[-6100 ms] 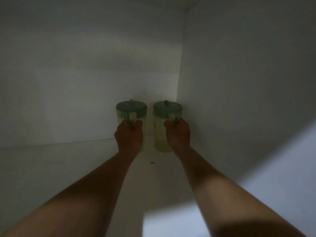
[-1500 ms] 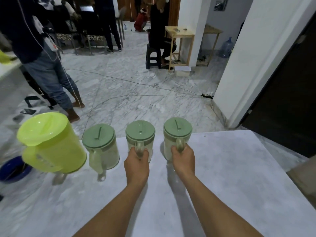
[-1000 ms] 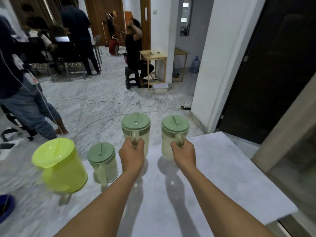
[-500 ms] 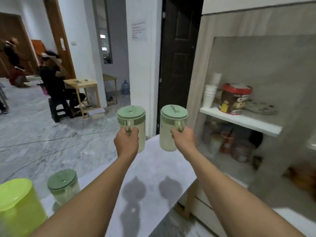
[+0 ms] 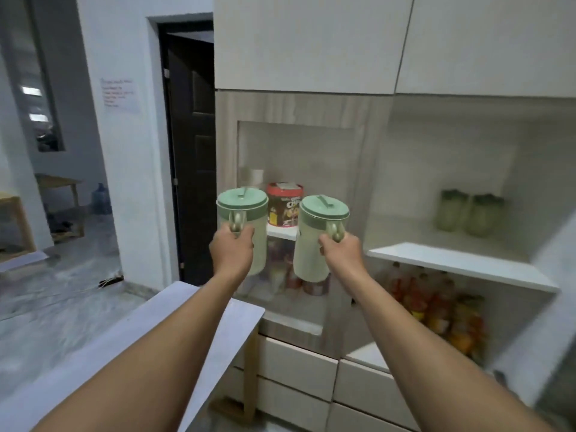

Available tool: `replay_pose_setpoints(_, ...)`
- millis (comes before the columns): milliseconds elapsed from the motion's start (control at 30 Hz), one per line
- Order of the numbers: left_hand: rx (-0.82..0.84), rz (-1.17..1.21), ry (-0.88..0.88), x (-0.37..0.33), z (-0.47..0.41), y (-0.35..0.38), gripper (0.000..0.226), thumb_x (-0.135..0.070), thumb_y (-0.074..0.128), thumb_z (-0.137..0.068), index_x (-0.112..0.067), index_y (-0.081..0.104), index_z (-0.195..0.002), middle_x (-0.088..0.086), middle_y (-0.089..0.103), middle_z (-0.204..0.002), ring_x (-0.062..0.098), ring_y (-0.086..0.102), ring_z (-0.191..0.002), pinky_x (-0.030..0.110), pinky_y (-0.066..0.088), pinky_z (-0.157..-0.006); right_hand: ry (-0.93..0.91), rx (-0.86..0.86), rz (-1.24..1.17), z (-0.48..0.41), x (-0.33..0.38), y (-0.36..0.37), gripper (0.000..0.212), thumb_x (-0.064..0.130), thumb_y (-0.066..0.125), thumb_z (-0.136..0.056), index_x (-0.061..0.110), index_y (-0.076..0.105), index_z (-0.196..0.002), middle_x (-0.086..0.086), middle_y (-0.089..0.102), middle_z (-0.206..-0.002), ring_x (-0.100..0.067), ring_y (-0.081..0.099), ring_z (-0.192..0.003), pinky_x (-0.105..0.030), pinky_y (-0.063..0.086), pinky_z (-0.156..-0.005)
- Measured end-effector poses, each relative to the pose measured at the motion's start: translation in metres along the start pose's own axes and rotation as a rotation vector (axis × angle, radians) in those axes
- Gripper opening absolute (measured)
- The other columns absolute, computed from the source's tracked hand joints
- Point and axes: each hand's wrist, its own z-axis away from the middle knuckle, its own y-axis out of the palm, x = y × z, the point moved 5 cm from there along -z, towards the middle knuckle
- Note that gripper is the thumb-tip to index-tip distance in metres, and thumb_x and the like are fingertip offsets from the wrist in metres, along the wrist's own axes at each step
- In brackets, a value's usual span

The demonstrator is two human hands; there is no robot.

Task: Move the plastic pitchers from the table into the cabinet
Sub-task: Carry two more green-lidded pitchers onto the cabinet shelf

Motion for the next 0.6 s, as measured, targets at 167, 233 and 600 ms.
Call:
replay_pose_setpoints(167,0.130,0.072,0.025,-0.036,0.037,0.085,0.016,-0.021,0.057,-0.089,-0.007,0.066,-0.090,0.008,0.067,-0.073,0.024,0.063,-0.070,0.033,0.048,-0.062,0.003,-0.120,0.026,-0.009,-0.004,-0.108,0.011,0.022,0.064,-0.088,0.016,0.066,-0.079,-0.008,0.071,-0.084,-0.022,0.063,-0.076,-0.032,0.047,-0.063)
replay_pose_setpoints(233,0.155,0.083,0.037,-0.050,0.054,0.120,0.016,-0.022,0.058,-0.085,-0.008,0.066,-0.087,0.007,0.068,-0.072,0.028,0.065,-0.073,0.038,0.052,-0.071,0.014,-0.150,0.043,-0.013,-0.008,-0.152,0.011,0.021,0.063,-0.089,0.014,0.065,-0.080,-0.005,0.067,-0.078,-0.019,0.060,-0.072,-0.031,0.045,-0.060)
replay_pose_setpoints(600,0.363,0.185,0.051,-0.091,0.117,0.279,0.017,-0.026,0.058,-0.087,-0.011,0.066,-0.086,0.008,0.068,-0.074,0.026,0.065,-0.071,0.037,0.052,-0.067,0.074,-0.351,0.074,-0.051,-0.050,-0.313,0.013,0.022,0.063,-0.090,0.015,0.063,-0.079,-0.007,0.067,-0.079,-0.019,0.061,-0.071,-0.032,0.046,-0.061)
